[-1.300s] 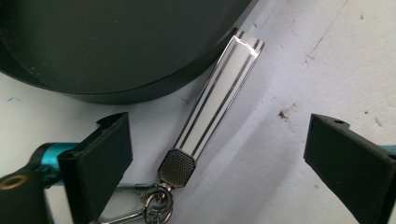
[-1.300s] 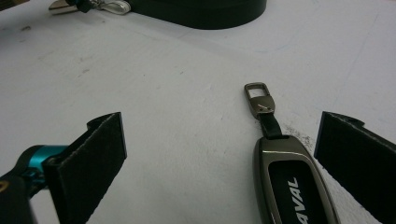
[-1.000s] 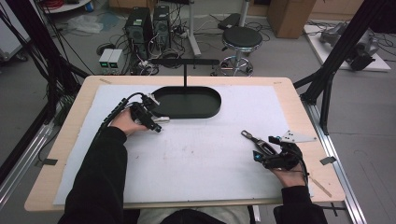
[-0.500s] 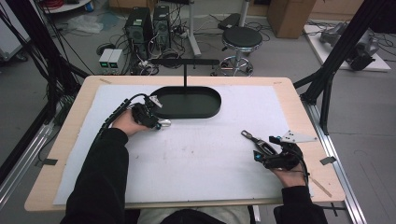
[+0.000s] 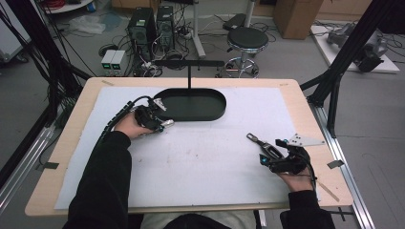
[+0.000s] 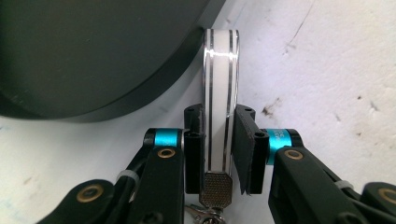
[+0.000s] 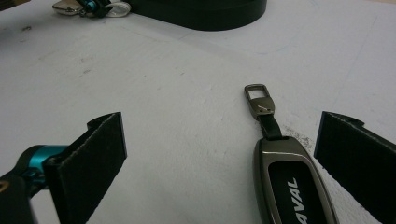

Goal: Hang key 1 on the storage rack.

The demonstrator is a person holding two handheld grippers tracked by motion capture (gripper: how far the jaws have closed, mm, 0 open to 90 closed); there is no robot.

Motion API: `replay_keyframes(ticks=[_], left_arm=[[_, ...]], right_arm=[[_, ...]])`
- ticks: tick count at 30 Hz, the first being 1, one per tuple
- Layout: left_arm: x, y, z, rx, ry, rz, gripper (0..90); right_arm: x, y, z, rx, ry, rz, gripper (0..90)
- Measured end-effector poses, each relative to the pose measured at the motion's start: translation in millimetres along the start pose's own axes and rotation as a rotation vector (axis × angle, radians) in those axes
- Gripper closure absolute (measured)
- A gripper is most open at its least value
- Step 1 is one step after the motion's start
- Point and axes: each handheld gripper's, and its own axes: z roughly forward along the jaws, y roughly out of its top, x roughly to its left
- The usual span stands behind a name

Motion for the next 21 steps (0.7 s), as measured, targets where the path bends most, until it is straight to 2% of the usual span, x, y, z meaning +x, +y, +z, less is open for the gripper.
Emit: replay_keyframes(ticks=[3, 5, 9, 10, 11, 12, 13, 15, 16, 19, 21], left_arm=[[-2.3, 0.1, -5.6, -0.01, -0.002, -0.005, 75.0], [-5.1, 2.0, -13.9, -0.036, -0.002, 0.005, 75.0], [-6.4, 1.8, -30.2, -0.09, -0.005, -0.014, 75.0], [-6.9, 2.1, -39.0, -0.107, -0.011, -0.006, 75.1], [-6.9, 2.1, -39.0, -0.107, -0.011, -0.006, 75.1], [-8.3, 3.3, -49.0, -0.134, -0.015, -0.002, 75.1], [-8.3, 3.3, -49.0, -0.134, -0.015, -0.002, 75.1], [-8.3, 6.4, -62.5, -0.145, -0.019, -0.002, 75.1], [-8.3, 6.4, -62.5, -0.145, -0.019, -0.002, 75.2], [-8.0, 10.9, -73.2, -0.116, -0.019, 0.007, 75.1], [-8.3, 14.2, -81.0, -0.101, 0.008, 0.013, 75.2]], right_arm=[[-0.2, -0.3, -0.2, 0.004, 0.002, -0.004, 1.5], [-0.5, -0.6, -0.1, 0.006, 0.002, 0.001, 1.5], [-0.5, 0.1, -0.5, -0.001, 0.003, -0.006, 1.5], [-0.3, 0.2, -0.7, -0.002, 0.004, -0.007, 1.5], [-0.4, 0.3, -0.9, -0.003, 0.005, -0.007, 1.5], [-0.3, 0.3, -1.0, -0.004, 0.006, -0.006, 1.5], [-0.3, 0.4, -1.0, -0.003, 0.006, -0.005, 1.5], [0.3, 0.8, -0.6, -0.004, 0.005, -0.002, 1.5], [0.3, 0.8, -0.6, -0.004, 0.005, -0.002, 1.5], [1.5, 1.6, 0.7, 0.0, 0.01, -0.007, 1.5], [1.8, 1.6, 1.0, 0.001, 0.011, -0.005, 1.5]])
